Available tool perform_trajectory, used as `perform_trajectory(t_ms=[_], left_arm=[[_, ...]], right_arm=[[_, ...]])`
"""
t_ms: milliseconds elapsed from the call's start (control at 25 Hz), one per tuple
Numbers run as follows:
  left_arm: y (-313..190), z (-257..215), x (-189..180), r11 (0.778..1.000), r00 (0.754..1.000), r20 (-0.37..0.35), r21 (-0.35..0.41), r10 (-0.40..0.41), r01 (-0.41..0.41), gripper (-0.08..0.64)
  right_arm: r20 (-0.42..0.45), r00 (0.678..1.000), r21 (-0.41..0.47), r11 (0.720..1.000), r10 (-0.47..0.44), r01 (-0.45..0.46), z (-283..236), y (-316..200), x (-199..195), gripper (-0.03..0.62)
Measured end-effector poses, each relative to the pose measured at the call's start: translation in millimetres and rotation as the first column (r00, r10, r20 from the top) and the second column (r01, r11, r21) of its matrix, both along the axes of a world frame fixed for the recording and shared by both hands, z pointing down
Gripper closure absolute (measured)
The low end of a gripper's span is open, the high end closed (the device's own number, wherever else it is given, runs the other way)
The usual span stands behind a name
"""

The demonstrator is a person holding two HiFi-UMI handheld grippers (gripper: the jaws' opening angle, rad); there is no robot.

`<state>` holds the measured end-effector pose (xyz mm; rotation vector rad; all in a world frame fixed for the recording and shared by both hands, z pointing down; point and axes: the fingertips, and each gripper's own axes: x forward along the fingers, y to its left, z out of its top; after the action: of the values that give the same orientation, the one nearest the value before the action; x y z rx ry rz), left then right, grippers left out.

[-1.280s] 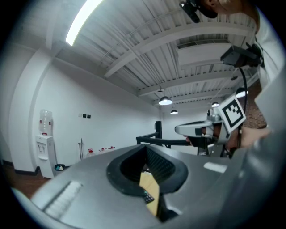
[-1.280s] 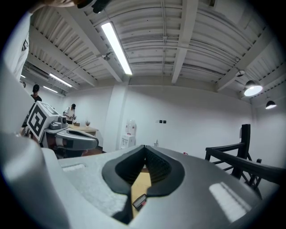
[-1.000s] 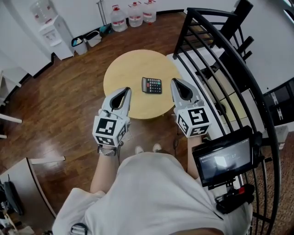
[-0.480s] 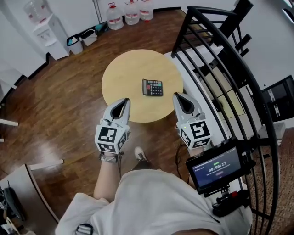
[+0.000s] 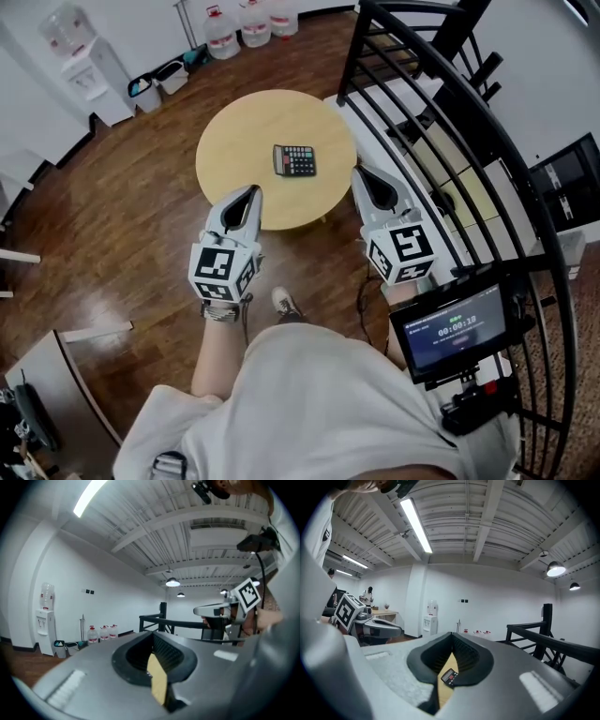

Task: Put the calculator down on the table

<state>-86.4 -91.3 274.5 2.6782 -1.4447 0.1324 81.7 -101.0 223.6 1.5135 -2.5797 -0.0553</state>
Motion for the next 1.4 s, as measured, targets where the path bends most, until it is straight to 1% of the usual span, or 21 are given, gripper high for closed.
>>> perform_trajectory(t_ms=[160,320,520,720,960,1160,1400], left_arm=[[22,0,16,1.0,1.0,0.007,-0.002,0.008,-0.008,0.554],[48,-15,34,0.999,1.0,0.02,0.041,0.023,-0.024,0.554],[88,-24,60,0.996,0.998,0.046,0.077,0.042,-0.045,0.554],[130,-20,77,0.997,0.998,0.051,0.072,0.034,-0.037,0.554],[181,-19,90,0.997,0.999,0.048,0.078,0.016,-0.02,0.554],[230,-19,107,0.996,0.998,0.054,0.083,0.015,-0.02,0.554],[291,-21,123,0.997,0.997,0.071,0.082,0.006,-0.012,0.554]], right_arm=[[0.007,1.0,0.03,1.0,-0.01,0.01,-8,20,7,0.589],[0.018,1.0,0.051,0.999,-0.018,0.018,-15,45,17,0.589],[0.023,0.999,0.046,0.998,-0.049,0.048,-11,75,20,0.589],[0.016,0.995,0.061,0.994,-0.096,0.095,-11,114,22,0.588],[0.025,0.994,0.027,0.994,-0.108,0.107,-4,166,37,0.589],[0.013,0.992,0.061,0.99,-0.125,0.124,-6,218,50,0.588],[0.023,0.988,0.04,0.987,-0.154,0.153,-1,280,55,0.589]])
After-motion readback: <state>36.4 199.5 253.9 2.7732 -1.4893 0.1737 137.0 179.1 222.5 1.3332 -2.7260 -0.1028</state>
